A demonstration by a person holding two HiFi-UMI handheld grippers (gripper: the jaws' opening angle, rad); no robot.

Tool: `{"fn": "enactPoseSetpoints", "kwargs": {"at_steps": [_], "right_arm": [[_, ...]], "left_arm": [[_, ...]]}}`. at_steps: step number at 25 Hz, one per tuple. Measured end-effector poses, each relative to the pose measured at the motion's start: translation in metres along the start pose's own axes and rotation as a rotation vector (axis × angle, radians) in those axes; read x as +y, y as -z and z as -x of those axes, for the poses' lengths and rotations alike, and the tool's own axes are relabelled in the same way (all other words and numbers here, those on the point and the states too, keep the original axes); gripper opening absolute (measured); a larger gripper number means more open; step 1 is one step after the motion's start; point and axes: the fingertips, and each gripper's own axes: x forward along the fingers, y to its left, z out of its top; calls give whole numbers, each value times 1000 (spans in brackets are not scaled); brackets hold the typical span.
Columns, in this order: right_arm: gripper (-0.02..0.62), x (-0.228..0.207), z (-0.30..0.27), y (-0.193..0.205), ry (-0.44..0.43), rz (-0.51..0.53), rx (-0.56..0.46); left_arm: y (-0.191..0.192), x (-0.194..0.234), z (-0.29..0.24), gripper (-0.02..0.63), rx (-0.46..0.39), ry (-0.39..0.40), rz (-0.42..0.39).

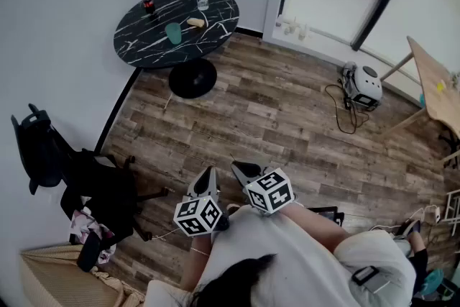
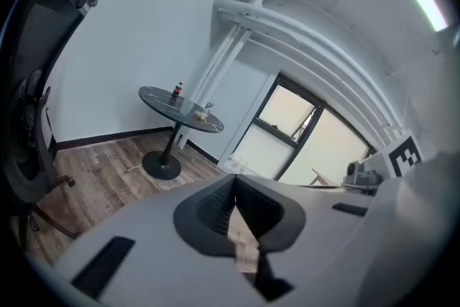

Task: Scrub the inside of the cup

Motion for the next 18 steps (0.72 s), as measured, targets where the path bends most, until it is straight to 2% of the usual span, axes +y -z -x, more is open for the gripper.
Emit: {"fn": "enactPoseSetpoints", "kwargs": {"at_steps": [9,15,18], "right_arm": [[35,-7,-8,-9,2,13,-4],[35,-39,-33,-30,9,-38,-13],[35,-53,-49,-47,-2,-49,-20]], "left_arm": [[-2,4,-13,9,20,6,7],[-18,31,-32,9,-10,-77,51],[-29,38,-48,9,-6,-106,29]]}}
